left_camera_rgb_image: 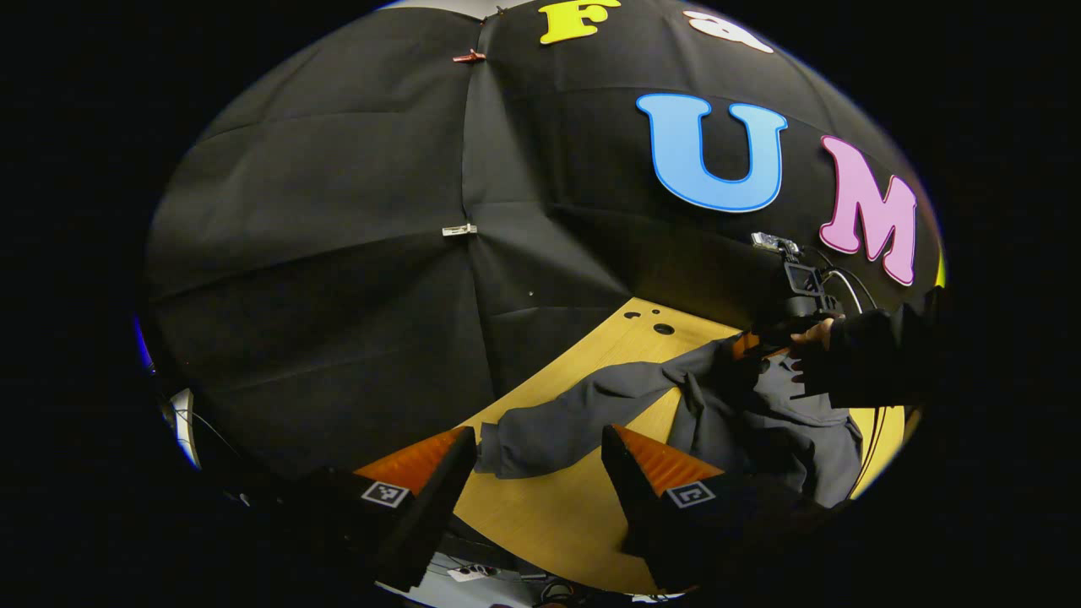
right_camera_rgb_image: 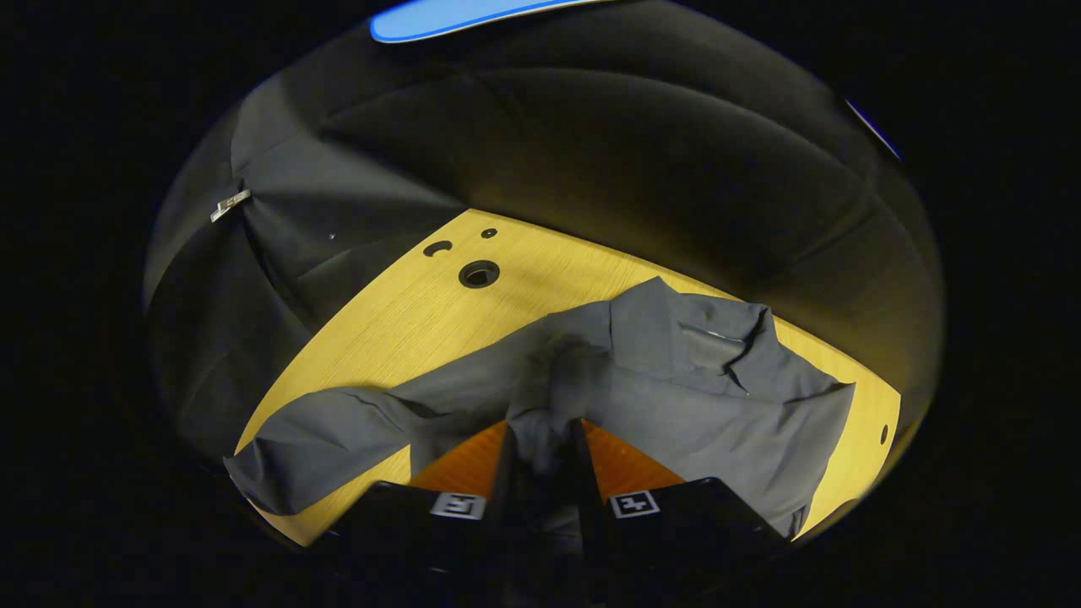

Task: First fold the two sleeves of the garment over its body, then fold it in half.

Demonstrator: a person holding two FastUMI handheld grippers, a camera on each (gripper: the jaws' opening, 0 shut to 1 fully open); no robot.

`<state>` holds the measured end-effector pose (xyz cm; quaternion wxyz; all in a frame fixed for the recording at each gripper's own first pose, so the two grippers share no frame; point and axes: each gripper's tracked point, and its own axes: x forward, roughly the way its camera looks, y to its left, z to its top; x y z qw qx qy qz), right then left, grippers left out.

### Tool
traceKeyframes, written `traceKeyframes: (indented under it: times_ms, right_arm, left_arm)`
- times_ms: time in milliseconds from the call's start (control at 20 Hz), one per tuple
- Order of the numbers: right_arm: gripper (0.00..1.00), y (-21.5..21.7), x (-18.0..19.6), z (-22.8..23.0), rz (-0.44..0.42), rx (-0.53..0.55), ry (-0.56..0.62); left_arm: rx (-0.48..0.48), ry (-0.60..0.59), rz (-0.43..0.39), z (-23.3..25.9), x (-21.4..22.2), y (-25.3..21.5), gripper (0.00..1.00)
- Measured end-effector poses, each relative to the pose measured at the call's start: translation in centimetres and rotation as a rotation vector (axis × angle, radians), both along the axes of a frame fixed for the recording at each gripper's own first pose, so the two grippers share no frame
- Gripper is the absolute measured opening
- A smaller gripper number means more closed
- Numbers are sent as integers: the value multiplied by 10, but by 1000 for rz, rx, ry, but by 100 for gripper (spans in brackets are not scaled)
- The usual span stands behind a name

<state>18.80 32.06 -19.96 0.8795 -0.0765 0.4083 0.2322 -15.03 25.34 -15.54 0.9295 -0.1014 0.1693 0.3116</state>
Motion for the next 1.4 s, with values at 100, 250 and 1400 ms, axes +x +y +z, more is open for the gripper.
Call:
traceKeyframes:
  times_ms: [100,250,1400]
  right_arm:
    - [63,3,-9,14,6,45,-20]
    - [99,-15,-24,41,-11,80,-51]
    - [99,-375,-203,118,-568,32,-169]
  left_arm:
    - [-9,6,-4,-7,3,3,95]
    - [-62,48,16,-28,6,17,94]
    - [-237,392,30,-186,79,101,95]
